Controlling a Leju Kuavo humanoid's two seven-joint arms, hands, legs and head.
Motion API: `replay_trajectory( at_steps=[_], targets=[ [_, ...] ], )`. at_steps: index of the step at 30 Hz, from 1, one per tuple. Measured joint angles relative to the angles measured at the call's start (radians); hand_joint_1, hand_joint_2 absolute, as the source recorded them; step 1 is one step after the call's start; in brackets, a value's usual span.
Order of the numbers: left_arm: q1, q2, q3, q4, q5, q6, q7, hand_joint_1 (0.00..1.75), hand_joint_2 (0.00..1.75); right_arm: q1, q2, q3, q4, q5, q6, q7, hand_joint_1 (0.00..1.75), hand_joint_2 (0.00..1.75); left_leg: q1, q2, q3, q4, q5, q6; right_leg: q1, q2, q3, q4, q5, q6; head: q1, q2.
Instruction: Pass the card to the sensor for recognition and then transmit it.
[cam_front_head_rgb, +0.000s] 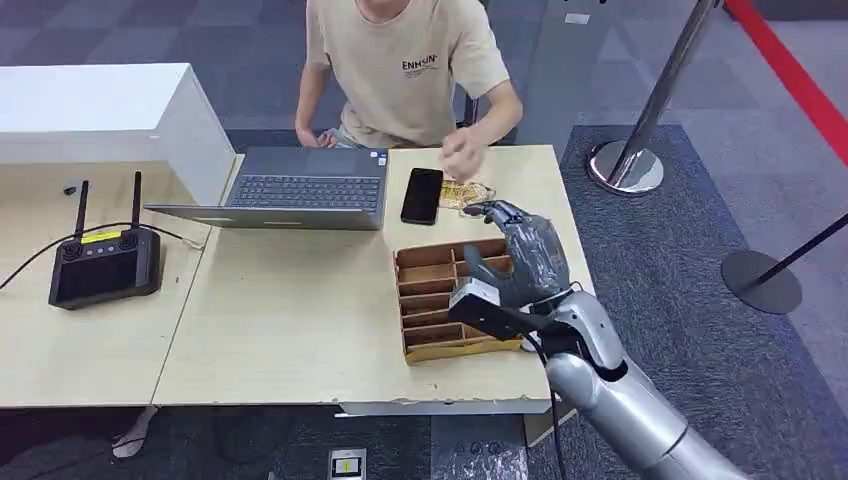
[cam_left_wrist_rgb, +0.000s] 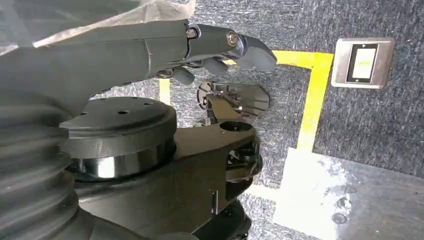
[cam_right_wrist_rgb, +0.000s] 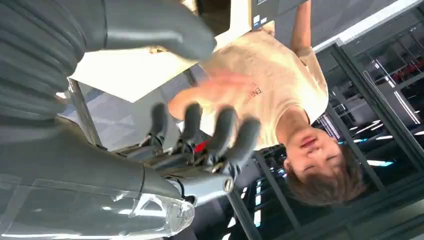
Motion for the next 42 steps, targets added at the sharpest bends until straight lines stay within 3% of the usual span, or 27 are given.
replay_trajectory(
  at_steps=[5,6,8,9,10,14,23,27,28,29,30,33,38,42],
  targets=[
    [0.000,0.000,0.000,0.000,0.000,0.000,0.000,0.00,1.75,0.000,0.000,0.000,0.000,0.003,0.000,0.001,0.96,1.75,0.000,0.000,0.000,0.000,0.000,0.000,0.000,0.000,0.000,0.000,0.000,0.000,0.000,0.000],
    [0.000,0.000,0.000,0.000,0.000,0.000,0.000,0.00,1.75,0.000,0.000,0.000,0.000,0.003,0.000,0.001,1.08,1.75,0.000,0.000,0.000,0.000,0.000,0.000,0.000,0.000,0.000,0.000,0.000,0.000,0.000,0.000],
    [0.000,0.000,0.000,0.000,0.000,0.000,0.000,0.00,1.75,0.000,0.000,0.000,0.000,0.003,0.000,0.002,1.08,1.75,0.000,0.000,0.000,0.000,0.000,0.000,0.000,0.000,0.000,0.000,0.000,0.000,0.000,0.000],
    [0.000,0.000,0.000,0.000,0.000,0.000,0.000,0.00,1.75,0.000,0.000,0.000,0.000,0.003,0.000,0.002,1.34,1.75,0.000,0.000,0.000,0.000,0.000,0.000,0.000,0.000,0.000,0.000,0.000,0.000,0.000,0.000],
    [0.000,0.000,0.000,0.000,0.002,0.000,0.000,0.00,1.75,0.000,0.000,0.000,0.000,0.003,0.000,0.002,1.40,1.75,0.000,0.000,0.000,0.000,0.000,0.000,0.000,0.000,0.000,0.000,0.000,0.000,0.000,0.000],
    [0.000,0.000,0.000,0.000,0.003,0.000,0.000,0.00,1.75,0.000,-0.001,0.000,0.000,0.003,0.000,0.002,1.40,1.75,0.000,0.000,0.000,0.000,0.000,0.000,0.000,0.000,0.000,0.000,0.000,0.000,0.000,0.000],
    [0.000,0.000,0.000,0.000,0.003,0.001,0.000,0.00,1.75,0.000,-0.002,0.000,0.002,0.003,0.000,0.002,1.19,1.75,0.000,0.000,0.000,0.000,0.000,0.000,0.000,0.000,0.000,0.000,0.000,0.000,0.000,0.000],
    [0.000,0.000,0.000,0.000,0.003,0.001,0.000,0.00,1.75,0.000,-0.002,0.000,0.006,0.003,0.000,0.002,0.94,1.75,0.000,0.000,0.000,0.000,0.000,0.000,0.000,0.000,0.000,0.000,0.000,0.000,0.000,0.000],
    [0.000,0.000,0.000,0.000,0.003,0.001,0.000,0.00,1.75,0.000,-0.002,0.000,0.006,0.003,0.000,0.002,0.79,1.75,0.000,0.000,0.000,0.000,0.000,0.000,0.000,0.000,0.000,0.000,0.000,0.000,0.000,0.000],
    [0.000,0.000,0.000,0.000,0.003,0.001,0.000,0.00,1.75,0.001,-0.002,0.000,0.006,0.003,0.000,0.002,0.79,1.75,0.000,0.000,0.000,0.000,0.000,0.000,0.000,0.000,0.000,0.000,0.000,0.000,0.000,0.000],
    [0.000,0.000,0.000,0.000,0.003,0.001,0.000,0.00,1.75,0.000,-0.003,0.000,0.006,0.004,0.000,0.002,0.58,1.75,0.000,0.000,0.000,0.000,0.000,0.000,0.000,0.000,0.000,0.000,0.000,0.000,0.000,0.000],
    [0.000,0.000,0.000,0.000,0.003,0.001,0.000,0.00,1.75,0.000,-0.003,0.000,0.007,0.004,0.000,0.002,1.34,1.75,0.000,0.000,0.000,0.000,0.000,0.000,0.000,0.000,0.000,0.000,0.000,0.000,0.000,0.000],
    [0.000,0.000,0.000,0.000,0.003,0.001,0.000,0.00,1.75,0.000,-0.003,0.001,0.008,0.004,0.000,0.002,1.13,1.75,0.000,0.000,0.000,0.000,0.000,0.000,0.000,0.000,0.000,0.000,0.000,0.000,0.000,0.000],
    [0.000,0.000,0.000,0.000,0.003,0.001,0.000,0.00,1.75,0.001,-0.003,0.001,0.008,0.004,0.000,0.002,1.17,1.75,0.000,0.000,0.000,0.000,0.000,0.000,0.000,0.000,0.000,0.000,0.000,0.000,0.000,0.000]
  ],
)
